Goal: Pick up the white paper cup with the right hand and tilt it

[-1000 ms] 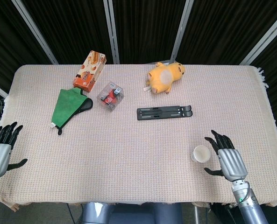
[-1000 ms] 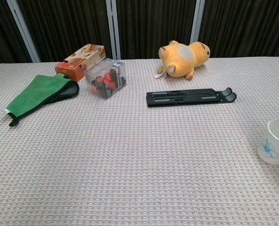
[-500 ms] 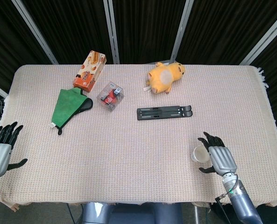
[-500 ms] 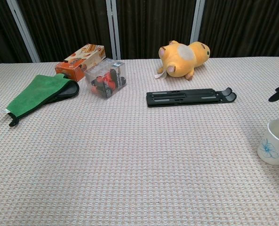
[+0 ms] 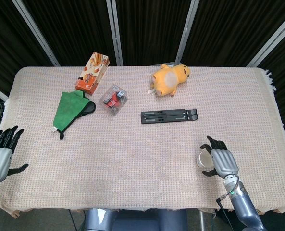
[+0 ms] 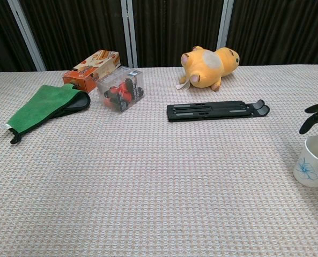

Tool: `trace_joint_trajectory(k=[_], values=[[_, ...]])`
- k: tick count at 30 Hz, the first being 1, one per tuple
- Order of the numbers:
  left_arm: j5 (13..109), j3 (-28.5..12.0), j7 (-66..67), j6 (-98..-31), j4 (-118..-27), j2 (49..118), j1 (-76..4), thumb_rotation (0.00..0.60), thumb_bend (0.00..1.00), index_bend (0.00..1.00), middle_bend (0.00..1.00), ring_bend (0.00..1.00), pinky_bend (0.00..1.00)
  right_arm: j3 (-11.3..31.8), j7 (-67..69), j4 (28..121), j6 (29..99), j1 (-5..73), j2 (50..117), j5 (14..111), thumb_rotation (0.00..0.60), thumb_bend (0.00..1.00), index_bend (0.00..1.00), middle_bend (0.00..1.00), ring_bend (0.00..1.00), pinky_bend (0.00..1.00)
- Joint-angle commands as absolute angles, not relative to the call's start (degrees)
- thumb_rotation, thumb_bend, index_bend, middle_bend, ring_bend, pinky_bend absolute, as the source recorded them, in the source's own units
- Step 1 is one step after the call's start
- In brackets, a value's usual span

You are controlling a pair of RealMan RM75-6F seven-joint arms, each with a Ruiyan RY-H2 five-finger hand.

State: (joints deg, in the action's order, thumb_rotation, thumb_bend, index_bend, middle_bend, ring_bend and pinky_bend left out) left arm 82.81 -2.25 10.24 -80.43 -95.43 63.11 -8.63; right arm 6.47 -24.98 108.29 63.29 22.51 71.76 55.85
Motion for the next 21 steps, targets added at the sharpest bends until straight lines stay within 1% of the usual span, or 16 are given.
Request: trace_joint_trajectory(k=[1,4,10,21], values=[[82.81,-2.26,10.22,-80.41,-95.44,63.09,-8.64,0.6,0.0,0.0,0.0,0.0,0.0,6.53,-25.26,107.56,63.37,23.03,72.52,55.02,0.6,0.15,0.32,0.02,0.0,0.0],[82.78,-2.26,10.22,-80.35,-95.44,63.08,-8.67,0.6,0.0,0.0,0.0,0.0,0.0,6.35,-25.61,107.0,63.61,23.34,73.2,54.14,0.6,0.17,0.35,0.05,0.0,0.0],[82.65,-2.3,10.44,-80.31,-95.53,63.1,-8.7,0.6,0.0,0.0,0.0,0.0,0.0,6.52,-25.86,105.86,64.52,23.88,74.28,53.37,0.6,0.2,0.39,0.08,0.0,0.0],[82.54,-2.31,10.58,-80.29,-95.62,63.12,-8.71,0.6,0.0,0.0,0.0,0.0,0.0,7.05,-24.68,105.66,66.55,24.08,75.15,54.46,0.6,0.2,0.45,0.14,0.0,0.0]])
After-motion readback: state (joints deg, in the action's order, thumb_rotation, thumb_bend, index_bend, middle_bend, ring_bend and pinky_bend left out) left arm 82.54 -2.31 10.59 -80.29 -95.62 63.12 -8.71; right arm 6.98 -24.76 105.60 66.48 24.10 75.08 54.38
